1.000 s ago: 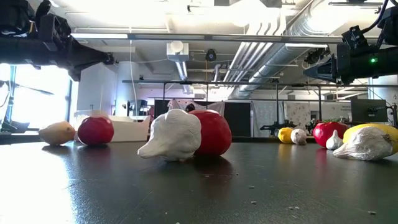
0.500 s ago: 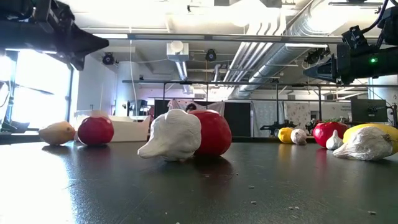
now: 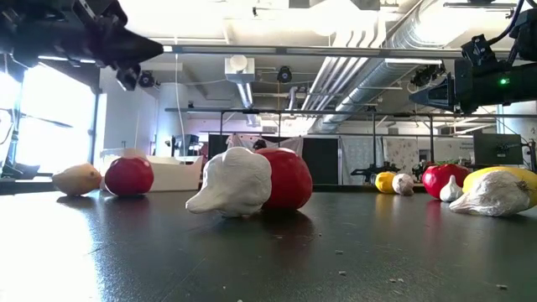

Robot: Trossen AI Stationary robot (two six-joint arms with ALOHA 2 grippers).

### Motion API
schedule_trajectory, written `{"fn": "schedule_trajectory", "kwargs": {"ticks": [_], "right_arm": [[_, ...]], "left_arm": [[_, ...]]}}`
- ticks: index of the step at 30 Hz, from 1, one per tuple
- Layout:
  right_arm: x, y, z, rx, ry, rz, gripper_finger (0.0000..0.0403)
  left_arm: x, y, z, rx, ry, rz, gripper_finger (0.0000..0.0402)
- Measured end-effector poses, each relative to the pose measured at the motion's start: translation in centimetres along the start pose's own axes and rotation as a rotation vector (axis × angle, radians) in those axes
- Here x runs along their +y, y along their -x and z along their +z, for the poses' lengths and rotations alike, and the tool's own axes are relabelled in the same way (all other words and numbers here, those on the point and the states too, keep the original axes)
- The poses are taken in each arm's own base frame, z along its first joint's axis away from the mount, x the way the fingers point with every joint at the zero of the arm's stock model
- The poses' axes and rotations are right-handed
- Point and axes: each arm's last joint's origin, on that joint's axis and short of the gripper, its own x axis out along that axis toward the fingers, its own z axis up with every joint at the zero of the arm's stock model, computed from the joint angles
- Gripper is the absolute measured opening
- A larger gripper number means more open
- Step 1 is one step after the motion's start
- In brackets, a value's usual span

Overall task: Sort produce into baskets
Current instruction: Put the white garlic into the transparent bin

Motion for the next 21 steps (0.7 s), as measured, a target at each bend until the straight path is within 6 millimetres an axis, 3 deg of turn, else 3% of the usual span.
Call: {"fn": "schedule_trajectory", "kwargs": {"ticks": [9, 21], "right_arm": [[0.0, 0.0, 0.0, 0.0, 0.0, 0.0, 0.0], [0.0, 0.0, 0.0, 0.0, 0.0, 0.0, 0.0]], "left_arm": [[0.4, -1.5, 0.5, -0.059, -0.13, -0.014, 0.0], [0.6, -3.1, 0.3, -0.083, -0.028, -0.056, 0.0]]}}
